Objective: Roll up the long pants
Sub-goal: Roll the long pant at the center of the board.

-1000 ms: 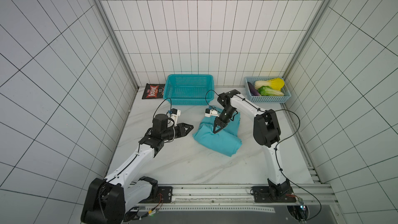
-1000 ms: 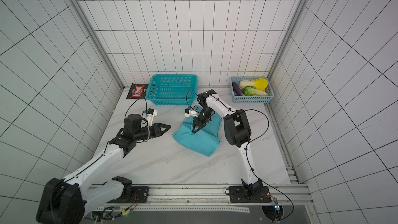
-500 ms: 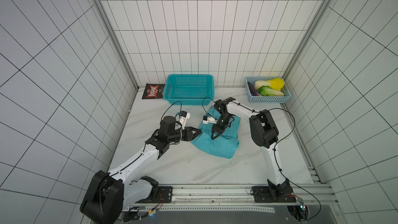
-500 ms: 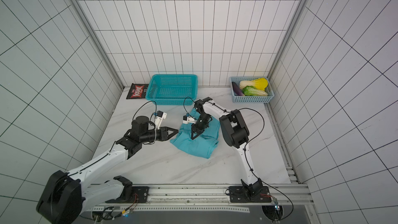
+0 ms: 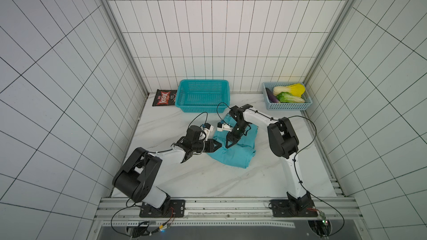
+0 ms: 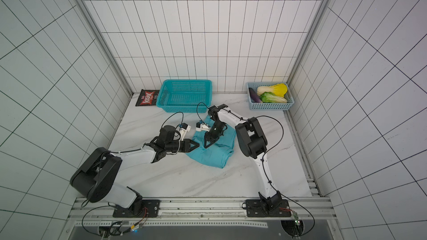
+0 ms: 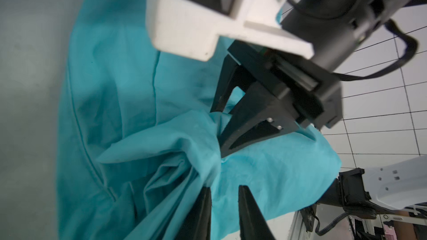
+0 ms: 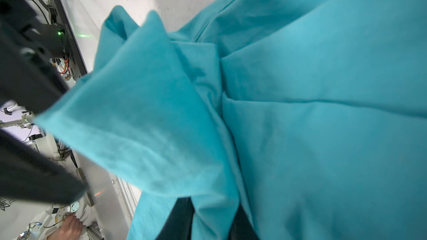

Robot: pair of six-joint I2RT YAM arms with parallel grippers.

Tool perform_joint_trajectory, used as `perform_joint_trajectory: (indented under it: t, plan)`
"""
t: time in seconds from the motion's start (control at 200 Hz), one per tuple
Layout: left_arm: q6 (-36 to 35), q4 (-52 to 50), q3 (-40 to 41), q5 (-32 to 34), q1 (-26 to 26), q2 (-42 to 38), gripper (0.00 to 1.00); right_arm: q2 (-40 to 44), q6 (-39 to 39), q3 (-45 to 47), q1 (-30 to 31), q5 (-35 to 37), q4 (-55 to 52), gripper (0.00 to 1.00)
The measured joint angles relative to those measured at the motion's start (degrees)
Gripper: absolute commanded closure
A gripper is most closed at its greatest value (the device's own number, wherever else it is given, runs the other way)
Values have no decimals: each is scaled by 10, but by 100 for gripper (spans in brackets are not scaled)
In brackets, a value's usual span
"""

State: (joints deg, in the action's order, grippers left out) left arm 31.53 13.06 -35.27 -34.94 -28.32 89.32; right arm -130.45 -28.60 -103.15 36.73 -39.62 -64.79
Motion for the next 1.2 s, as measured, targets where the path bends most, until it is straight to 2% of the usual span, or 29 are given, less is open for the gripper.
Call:
perform_joint_trajectory:
  t: [0.125,0.24,0.27,0.295,0.445,0.515,0.605,0.64,0.7,0.78,0.974,1.199]
  plan:
    - [-1,4,-6,18,8,27,82,3,5,12,0,0,15,63]
    - [-2,-1,-10,36,24,44,83,27,27,42,-3,2,47,39]
    - [-2,-1,-12,39,27,50,84,37,32,51,-4,5,55,35]
    - [-3,-1,-13,40,29,55,85,46,38,58,-5,8,63,25]
    - [-5,7,-19,39,33,82,86,139,91,83,-20,64,92,21]
    - [-5,12,-19,38,34,84,86,198,118,85,-23,96,102,22]
    - [-5,15,-19,36,35,86,86,289,155,110,-26,125,127,30]
    - [-5,15,-19,35,36,86,86,328,169,134,-25,126,141,34]
    - [-5,15,-19,34,37,86,86,385,193,181,-21,118,157,48]
    - [-5,16,-19,32,38,86,86,431,223,245,-13,96,177,54]
    - [-4,20,-19,24,42,90,86,399,280,377,-7,59,243,58]
    - [0,24,-19,21,46,89,86,324,297,430,-10,114,314,68]
